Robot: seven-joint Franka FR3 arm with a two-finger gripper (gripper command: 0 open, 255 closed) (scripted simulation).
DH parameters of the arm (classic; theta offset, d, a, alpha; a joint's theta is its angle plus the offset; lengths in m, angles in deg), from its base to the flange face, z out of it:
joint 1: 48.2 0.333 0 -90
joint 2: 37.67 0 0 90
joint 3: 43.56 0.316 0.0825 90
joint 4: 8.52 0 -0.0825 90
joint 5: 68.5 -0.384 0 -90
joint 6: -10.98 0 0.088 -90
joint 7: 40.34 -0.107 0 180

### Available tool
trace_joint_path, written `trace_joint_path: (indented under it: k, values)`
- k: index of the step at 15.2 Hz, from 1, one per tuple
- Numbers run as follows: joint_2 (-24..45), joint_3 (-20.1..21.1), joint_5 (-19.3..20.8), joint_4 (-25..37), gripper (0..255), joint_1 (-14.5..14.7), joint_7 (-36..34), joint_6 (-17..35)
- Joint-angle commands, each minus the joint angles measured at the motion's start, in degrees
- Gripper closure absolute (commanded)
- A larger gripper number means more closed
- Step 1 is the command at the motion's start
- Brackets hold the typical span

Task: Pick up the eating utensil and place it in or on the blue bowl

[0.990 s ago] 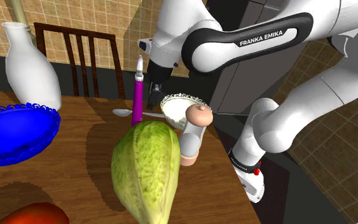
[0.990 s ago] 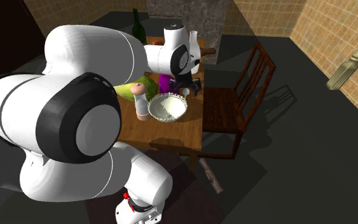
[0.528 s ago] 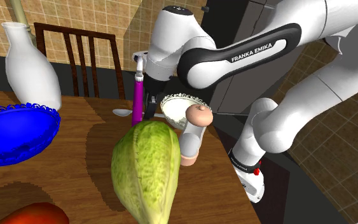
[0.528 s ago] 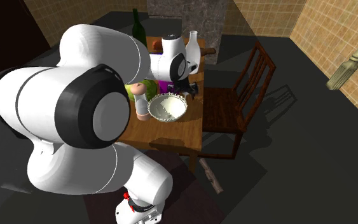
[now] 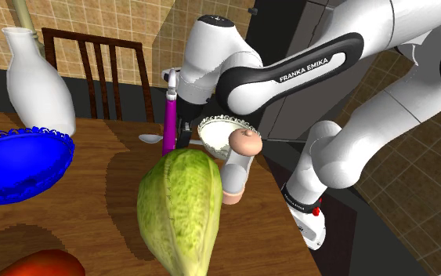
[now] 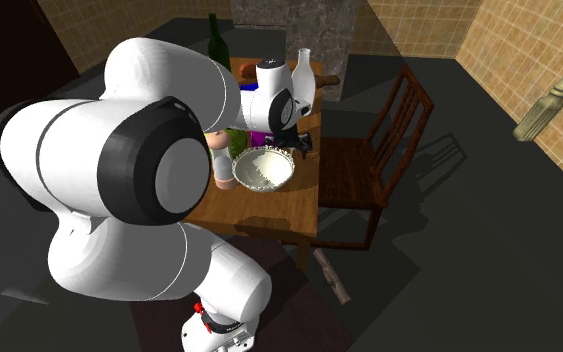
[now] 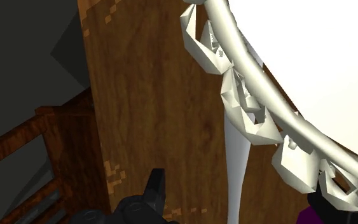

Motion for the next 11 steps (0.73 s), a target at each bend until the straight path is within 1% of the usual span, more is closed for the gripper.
trace_joint_path:
  k: [1,2,11]
  values:
    - [0.00,0.00,0.00,0.00,0,0.00,0.00,0.00]
    - [0.00,0.00,0.00,0.00,255,0.00,0.00,0.00]
    - [0.01,0.01,0.00,0.00,255,-0.01,0.00,0.01]
